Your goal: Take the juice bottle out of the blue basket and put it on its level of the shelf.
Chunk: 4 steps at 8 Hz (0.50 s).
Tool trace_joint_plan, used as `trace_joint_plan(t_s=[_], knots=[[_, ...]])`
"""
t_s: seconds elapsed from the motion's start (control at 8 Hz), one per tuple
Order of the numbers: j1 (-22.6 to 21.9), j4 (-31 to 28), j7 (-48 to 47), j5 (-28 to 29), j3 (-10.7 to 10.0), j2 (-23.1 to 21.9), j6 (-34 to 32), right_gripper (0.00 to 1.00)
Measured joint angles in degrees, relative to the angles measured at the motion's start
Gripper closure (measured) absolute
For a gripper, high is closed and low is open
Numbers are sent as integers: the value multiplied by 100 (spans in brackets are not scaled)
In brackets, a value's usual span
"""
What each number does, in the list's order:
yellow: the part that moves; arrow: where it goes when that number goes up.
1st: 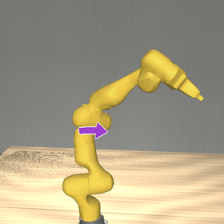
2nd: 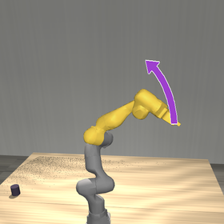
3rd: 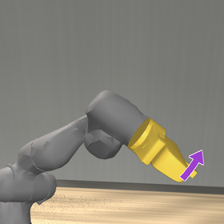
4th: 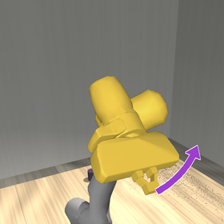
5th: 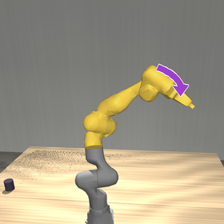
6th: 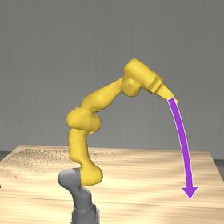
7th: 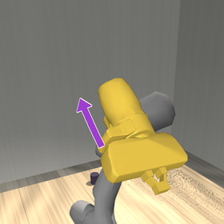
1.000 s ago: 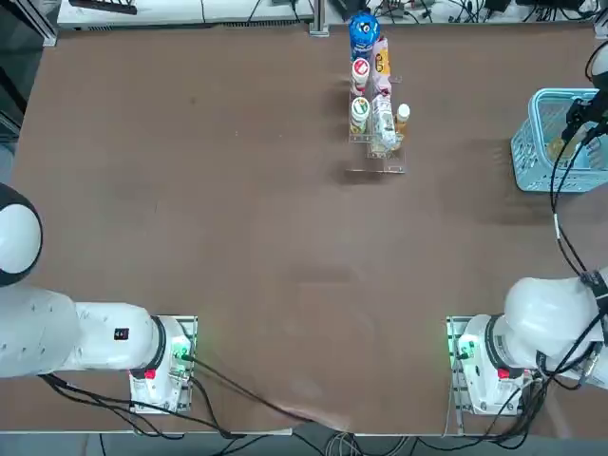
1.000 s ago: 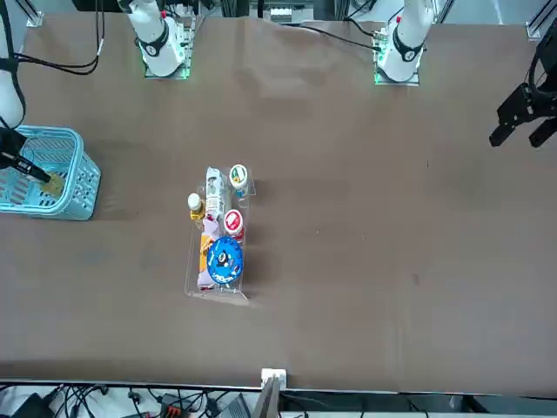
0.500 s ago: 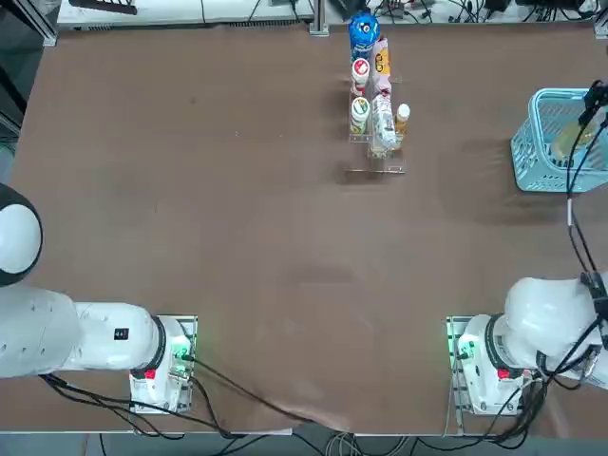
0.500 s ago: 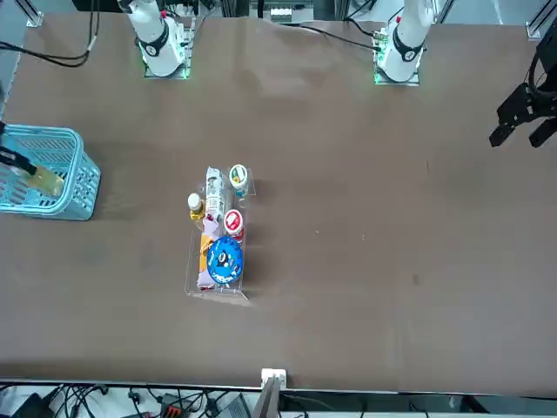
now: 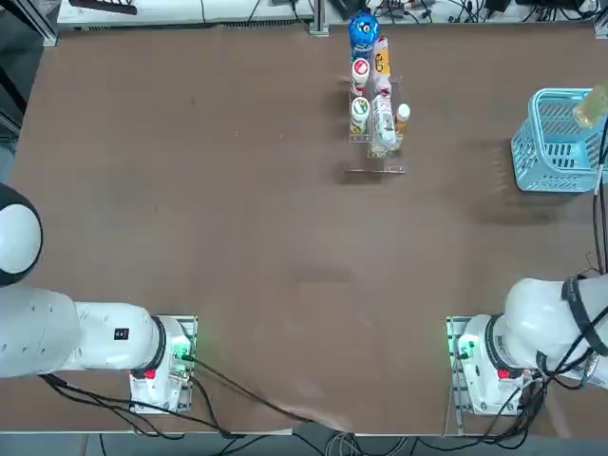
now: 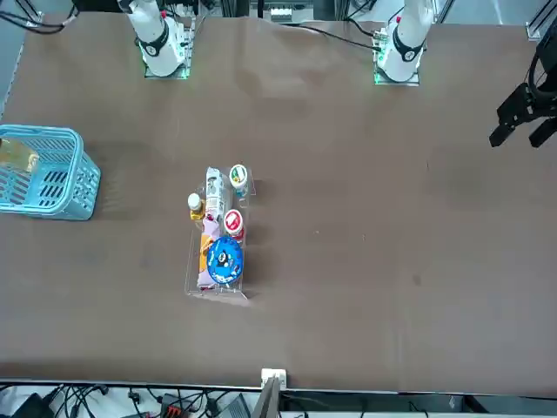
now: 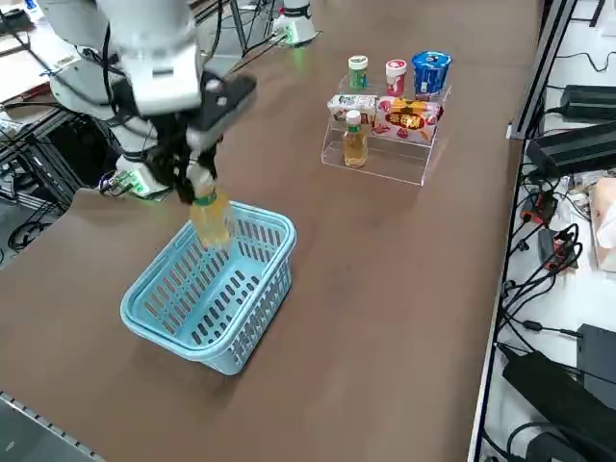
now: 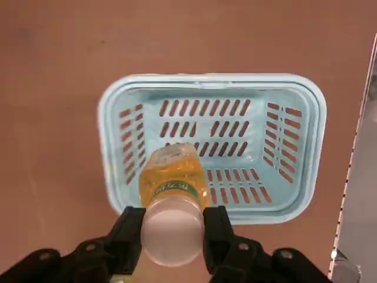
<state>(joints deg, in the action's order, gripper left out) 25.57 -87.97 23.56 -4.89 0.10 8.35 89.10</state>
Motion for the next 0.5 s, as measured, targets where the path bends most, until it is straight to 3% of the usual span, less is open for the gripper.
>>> trace_joint_plan(t_s=[0.5], knots=[[-1017, 587, 850, -12, 78, 26, -607, 45]])
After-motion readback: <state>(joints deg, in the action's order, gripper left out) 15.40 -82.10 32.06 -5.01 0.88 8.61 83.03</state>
